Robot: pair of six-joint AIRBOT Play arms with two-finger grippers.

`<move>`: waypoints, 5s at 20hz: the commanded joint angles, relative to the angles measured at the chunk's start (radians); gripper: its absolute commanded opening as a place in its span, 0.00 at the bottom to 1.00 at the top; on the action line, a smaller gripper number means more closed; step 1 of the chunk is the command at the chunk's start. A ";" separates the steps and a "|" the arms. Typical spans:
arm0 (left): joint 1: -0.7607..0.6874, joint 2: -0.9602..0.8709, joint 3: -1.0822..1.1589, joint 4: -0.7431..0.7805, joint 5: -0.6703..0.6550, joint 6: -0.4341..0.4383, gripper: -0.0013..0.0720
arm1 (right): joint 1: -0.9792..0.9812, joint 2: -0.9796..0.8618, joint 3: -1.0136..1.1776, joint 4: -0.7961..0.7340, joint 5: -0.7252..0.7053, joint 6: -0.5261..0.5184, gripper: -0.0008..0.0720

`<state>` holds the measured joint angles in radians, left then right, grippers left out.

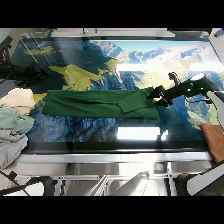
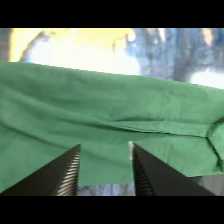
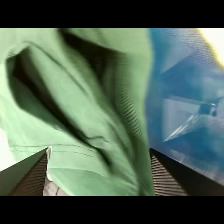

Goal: Fold the shirts.

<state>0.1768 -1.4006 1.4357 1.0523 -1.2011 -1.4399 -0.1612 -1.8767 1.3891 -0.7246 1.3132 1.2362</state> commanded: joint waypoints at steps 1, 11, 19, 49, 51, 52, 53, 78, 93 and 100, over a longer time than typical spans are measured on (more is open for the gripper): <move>-0.026 0.000 0.000 0.000 0.023 -0.002 0.44 | 0.053 -0.019 -0.001 0.005 -0.035 -0.030 0.92; -0.038 -0.001 -0.024 0.002 0.009 0.036 0.02 | 0.161 0.019 0.000 0.010 0.000 -0.068 0.05; -0.504 -0.191 -0.171 0.029 0.248 -0.062 0.02 | 0.121 0.324 0.000 -0.102 0.073 -0.016 0.05; -0.645 -0.494 0.407 0.319 -0.034 -0.180 0.05 | 0.274 0.492 0.025 0.205 -0.005 0.036 0.05; -0.536 -0.414 0.407 0.393 -0.116 -0.171 0.05 | 0.282 0.492 0.025 0.205 -0.022 0.037 0.05; -0.474 -0.377 0.407 0.397 -0.161 -0.138 0.05 | 0.291 0.491 0.025 0.205 -0.029 0.044 0.05; -0.403 -0.340 0.407 0.396 -0.208 -0.108 0.05 | 0.307 0.486 0.026 0.206 -0.043 0.051 0.05; 0.219 -0.101 0.134 -0.006 -0.139 -0.087 0.05 | 0.852 -0.296 0.539 0.686 -0.693 -0.037 0.05; 0.211 -0.066 0.134 -0.006 -0.165 -0.053 0.05 | 0.536 -0.268 0.538 0.726 -0.117 -0.063 0.81; 0.138 -0.063 0.131 0.055 -0.196 -0.049 0.05 | 0.371 0.090 0.188 0.023 -0.008 0.161 0.91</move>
<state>0.3401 -1.4651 1.5673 1.0882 -1.3808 -1.4906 0.2737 -1.9408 1.7779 -0.4805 1.3209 1.3178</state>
